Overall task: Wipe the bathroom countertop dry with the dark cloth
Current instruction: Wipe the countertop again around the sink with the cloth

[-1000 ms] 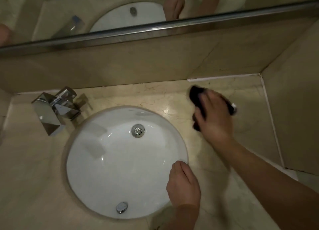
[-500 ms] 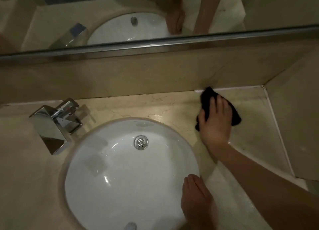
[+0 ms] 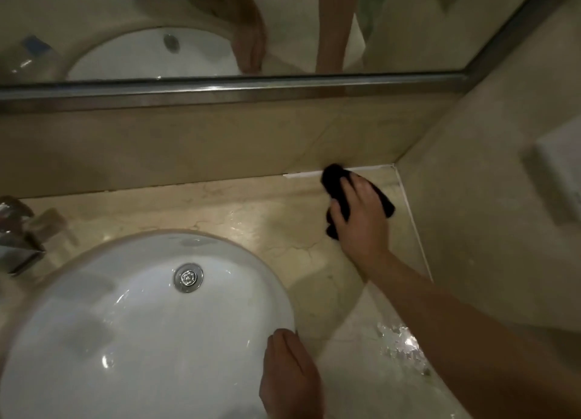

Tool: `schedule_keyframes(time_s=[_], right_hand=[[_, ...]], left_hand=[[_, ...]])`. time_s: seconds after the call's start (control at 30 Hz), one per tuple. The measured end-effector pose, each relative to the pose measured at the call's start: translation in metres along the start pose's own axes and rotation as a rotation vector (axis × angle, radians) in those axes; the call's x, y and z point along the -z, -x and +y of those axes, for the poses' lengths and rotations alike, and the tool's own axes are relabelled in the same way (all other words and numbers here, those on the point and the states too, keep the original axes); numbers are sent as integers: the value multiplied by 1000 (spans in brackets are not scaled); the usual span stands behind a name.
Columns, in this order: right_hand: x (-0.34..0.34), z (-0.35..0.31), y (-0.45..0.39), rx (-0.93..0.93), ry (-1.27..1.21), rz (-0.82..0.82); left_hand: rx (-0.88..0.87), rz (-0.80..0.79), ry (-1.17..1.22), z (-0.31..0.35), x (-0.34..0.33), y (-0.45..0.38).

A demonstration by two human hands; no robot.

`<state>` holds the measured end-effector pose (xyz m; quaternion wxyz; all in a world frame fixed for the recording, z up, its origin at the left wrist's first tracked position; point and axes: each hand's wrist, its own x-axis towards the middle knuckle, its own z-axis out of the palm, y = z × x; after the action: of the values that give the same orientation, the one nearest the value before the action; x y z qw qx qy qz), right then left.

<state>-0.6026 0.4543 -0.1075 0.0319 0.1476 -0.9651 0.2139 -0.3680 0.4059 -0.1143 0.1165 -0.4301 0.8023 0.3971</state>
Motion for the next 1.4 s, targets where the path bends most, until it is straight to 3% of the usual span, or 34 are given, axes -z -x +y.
schedule_keyframes(time_s=[0.03, 0.07, 0.17, 0.23, 0.4, 0.5, 0.77, 0.87, 0.93, 1.0, 1.13, 1.3, 1.4], right_hand=[[9, 16, -5, -31, 28, 13], [16, 29, -9, -46, 55, 20], [20, 37, 6, -105, 55, 27], [22, 31, 49, -201, 65, 48], [42, 29, 151, -194, 126, -15], [39, 35, 135, -172, 149, -1], [6, 31, -2, -204, 86, 130], [-2, 15, -2, -268, 74, 133], [-7, -5, 10, -204, 67, 103], [-16, -32, 23, -151, 44, 61], [-42, -87, 26, -67, 26, 49], [-80, -150, 16, 18, 19, 98], [-92, -172, 16, 10, 47, 131]], left_hand=[[0, 313, -33, -2, 11, -3], [-22, 359, 1, -4, 11, 5], [66, 209, -40, 1, 8, 13], [49, 194, 6, 1, 9, 14], [-17, 304, 31, 1, 11, 18], [-24, 321, 37, -1, 8, 16], [44, 260, 21, 1, 11, 13], [42, 222, 105, -2, 11, 11], [28, 124, 108, -7, 12, 11], [-1, 163, 47, -12, 7, 8], [19, 47, 223, -42, 53, -12], [-74, 544, 326, -142, 197, -59], [-118, 713, -104, -221, 272, -87]])
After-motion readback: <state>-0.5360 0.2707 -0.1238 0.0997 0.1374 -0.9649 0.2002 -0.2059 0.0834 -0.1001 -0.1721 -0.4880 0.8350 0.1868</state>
